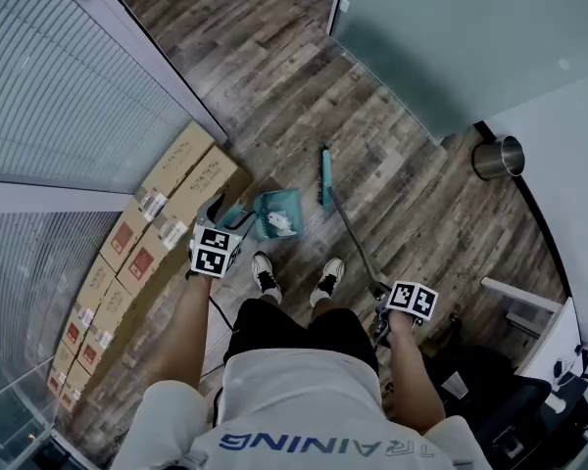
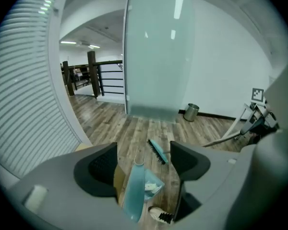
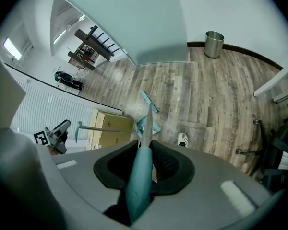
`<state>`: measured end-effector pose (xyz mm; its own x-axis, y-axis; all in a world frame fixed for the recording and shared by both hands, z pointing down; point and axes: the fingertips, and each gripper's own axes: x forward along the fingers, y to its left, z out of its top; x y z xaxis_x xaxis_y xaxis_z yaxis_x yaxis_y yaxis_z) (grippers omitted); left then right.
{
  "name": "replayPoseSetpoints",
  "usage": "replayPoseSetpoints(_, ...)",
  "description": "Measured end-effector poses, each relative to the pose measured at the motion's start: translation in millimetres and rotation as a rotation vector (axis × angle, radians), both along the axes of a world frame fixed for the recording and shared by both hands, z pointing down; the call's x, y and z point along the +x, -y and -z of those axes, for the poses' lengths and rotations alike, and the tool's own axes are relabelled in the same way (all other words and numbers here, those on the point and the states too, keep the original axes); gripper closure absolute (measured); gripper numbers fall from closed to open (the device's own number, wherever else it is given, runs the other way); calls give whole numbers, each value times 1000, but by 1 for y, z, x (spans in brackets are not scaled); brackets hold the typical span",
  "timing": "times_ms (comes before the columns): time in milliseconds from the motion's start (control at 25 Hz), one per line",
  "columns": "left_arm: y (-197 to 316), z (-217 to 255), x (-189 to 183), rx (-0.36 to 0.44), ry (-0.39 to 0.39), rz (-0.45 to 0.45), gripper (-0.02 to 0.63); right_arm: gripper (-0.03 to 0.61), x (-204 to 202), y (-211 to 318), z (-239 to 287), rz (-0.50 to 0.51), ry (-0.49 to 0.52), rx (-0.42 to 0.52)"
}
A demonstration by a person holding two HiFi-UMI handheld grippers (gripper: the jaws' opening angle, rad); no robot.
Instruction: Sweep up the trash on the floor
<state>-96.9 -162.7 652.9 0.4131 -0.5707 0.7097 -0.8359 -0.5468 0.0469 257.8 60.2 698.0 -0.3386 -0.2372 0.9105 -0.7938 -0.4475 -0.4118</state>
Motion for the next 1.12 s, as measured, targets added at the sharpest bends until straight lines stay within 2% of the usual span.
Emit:
replayPoseSetpoints(160, -3, 42, 3, 84, -94, 84, 276, 471, 1, 5, 18, -15, -6, 26)
replayPoseSetpoints(320, 2, 100, 11, 201, -191, 139, 365, 471, 5, 19, 35, 0, -17, 60)
replayPoseSetpoints(480, 9, 158, 26, 319, -251, 115, 429, 471, 5, 35, 47, 1, -10, 104)
replayPoseSetpoints(600, 12, 193, 37, 378, -295, 103, 493, 471, 5, 41, 55, 8, -13, 123)
replayPoseSetpoints(800, 5, 246, 53, 457, -351, 99, 561, 471, 3, 38, 64, 28, -41, 124)
replayPoseSetpoints(960, 8, 291, 68, 559, -374, 78, 587, 471, 0, 54, 68, 58, -86, 143)
replayPoseSetpoints(1120, 2, 316, 88, 605, -376, 58, 609, 471, -1, 64, 70, 63, -97, 167)
